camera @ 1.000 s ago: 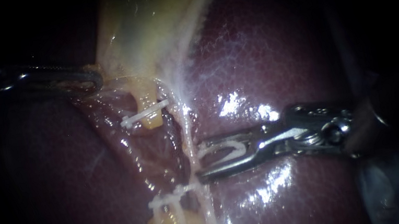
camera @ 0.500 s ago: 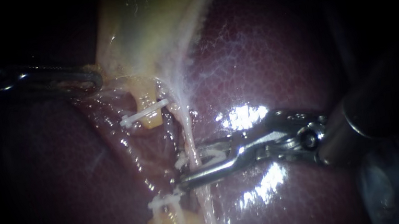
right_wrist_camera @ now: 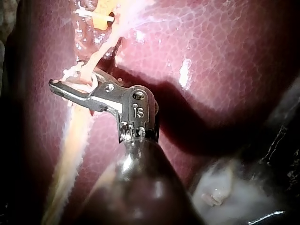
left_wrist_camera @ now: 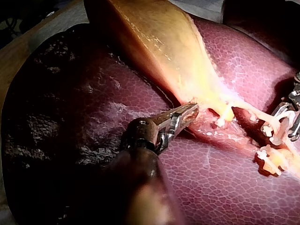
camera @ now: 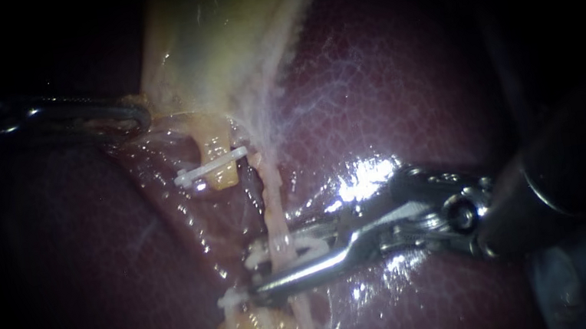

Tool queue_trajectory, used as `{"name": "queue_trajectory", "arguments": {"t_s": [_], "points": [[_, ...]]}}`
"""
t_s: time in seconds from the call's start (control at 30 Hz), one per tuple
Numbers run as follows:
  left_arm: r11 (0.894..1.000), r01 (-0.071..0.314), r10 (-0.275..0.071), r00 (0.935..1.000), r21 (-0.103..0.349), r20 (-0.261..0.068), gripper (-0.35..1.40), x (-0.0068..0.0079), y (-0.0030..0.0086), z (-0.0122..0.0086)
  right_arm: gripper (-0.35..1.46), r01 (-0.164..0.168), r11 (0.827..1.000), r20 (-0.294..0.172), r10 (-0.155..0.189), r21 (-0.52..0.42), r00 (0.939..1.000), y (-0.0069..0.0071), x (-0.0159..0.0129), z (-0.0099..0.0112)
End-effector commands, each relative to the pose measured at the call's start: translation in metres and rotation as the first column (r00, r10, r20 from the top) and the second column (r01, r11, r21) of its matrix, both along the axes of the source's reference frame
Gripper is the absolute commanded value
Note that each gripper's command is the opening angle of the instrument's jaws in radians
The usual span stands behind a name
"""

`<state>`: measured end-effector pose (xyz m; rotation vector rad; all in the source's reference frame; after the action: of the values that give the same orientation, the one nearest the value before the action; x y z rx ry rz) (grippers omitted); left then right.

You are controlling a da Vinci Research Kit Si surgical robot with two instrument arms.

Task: Clipping second clip right tube

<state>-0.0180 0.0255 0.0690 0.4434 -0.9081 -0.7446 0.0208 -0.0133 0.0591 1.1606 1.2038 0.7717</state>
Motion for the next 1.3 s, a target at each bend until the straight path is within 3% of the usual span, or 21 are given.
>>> {"name": "queue_trajectory", "arguments": {"t_s": [0.03, 0.37, 0.77, 0.83, 1.3], "points": [[1.0, 0.0, 0.0, 1.0, 0.0, 0.0, -0.35, 0.0, 0.0, 0.0, 0.48, 0.0, 1.0, -0.002, 0.0, 0.0, 1.0, 0.0, 0.0, -0.0001], [1.0, 0.002, -0.002, 1.0, -0.002, -0.002, -0.35, 0.0, -0.0001, 0.0002, 0.32, 0.003, 1.0, -0.001, -0.003, 0.012, 1.0, 0.0001, -0.0002, 0.0], [1.0, 0.0, 0.0, 1.0, -0.002, 0.0, -0.35, 0.0, -0.0001, 0.0004, -0.18, -0.007, 0.999, -0.017, 0.008, 0.047, 0.9998, 0.0008, -0.0003, 0.0006], [1.0, 0.0, 0.0, 1.0, -0.002, 0.0, -0.35, 0.0, -0.0001, 0.0004, -0.33, -0.007, 0.999, -0.017, 0.008, 0.047, 0.9998, 0.0008, -0.0003, 0.0006], [1.0, 0.0, 0.0, 1.0, -0.001, 0.0, -0.35, 0.0, -0.0001, 0.0003, -0.35, -0.009, 0.998, -0.014, 0.01, 0.062, 0.9999, 0.0017, -0.0006, 0.0007]]}}
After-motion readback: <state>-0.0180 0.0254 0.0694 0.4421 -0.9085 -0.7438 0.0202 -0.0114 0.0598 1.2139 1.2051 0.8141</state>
